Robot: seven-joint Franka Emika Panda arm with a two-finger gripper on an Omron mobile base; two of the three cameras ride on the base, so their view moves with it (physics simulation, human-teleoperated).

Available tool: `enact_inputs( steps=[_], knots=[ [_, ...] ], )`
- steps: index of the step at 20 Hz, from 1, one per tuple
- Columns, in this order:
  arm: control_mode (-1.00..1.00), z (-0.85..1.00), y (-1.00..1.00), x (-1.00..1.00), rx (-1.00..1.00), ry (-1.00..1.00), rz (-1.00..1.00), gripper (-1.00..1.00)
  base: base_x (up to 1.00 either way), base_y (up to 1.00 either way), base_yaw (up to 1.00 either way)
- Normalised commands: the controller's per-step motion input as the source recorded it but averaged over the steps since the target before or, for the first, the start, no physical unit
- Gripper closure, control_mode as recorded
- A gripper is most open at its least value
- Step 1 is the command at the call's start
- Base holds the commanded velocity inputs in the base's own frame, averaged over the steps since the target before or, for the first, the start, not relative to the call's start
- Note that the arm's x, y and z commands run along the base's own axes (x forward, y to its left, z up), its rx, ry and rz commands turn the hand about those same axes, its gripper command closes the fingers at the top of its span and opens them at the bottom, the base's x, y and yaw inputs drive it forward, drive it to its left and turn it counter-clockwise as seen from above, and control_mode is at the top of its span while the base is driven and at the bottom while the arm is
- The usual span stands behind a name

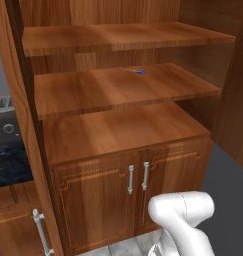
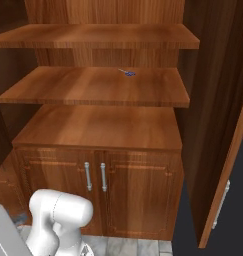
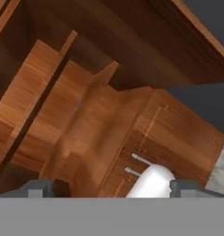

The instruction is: Pick the avocado and bread from the counter and place them on the plate. Then pick the jam from the cabinet and place it next to the plate. Lastly close the cabinet door.

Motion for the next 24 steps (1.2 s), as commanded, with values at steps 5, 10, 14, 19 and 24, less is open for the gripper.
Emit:
enact_inputs(
  steps=[5, 10, 14, 19, 24],
  knots=[
    [-1.00, -0.16, -0.48, -0.17, 0.32, -0.16, -0.10, -1.00, 0.00, 0.00, 0.00],
    [-1.00, -0.11, -0.31, -0.03, 0.25, -0.13, -0.05, -1.00, 0.00, 0.00, 0.00],
    [-1.00, 0.00, -0.14, 0.00, 0.19, -0.16, -0.04, -1.00, 0.00, 0.00, 0.00],
    [-1.00, 0.00, -0.11, 0.04, 0.19, -0.12, -0.07, -1.00, 0.00, 0.00, 0.00],
    [-1.00, 0.00, -0.16, 0.17, 0.21, -0.06, -0.03, -1.00, 0.00, 0.00, 0.00]
  ],
)
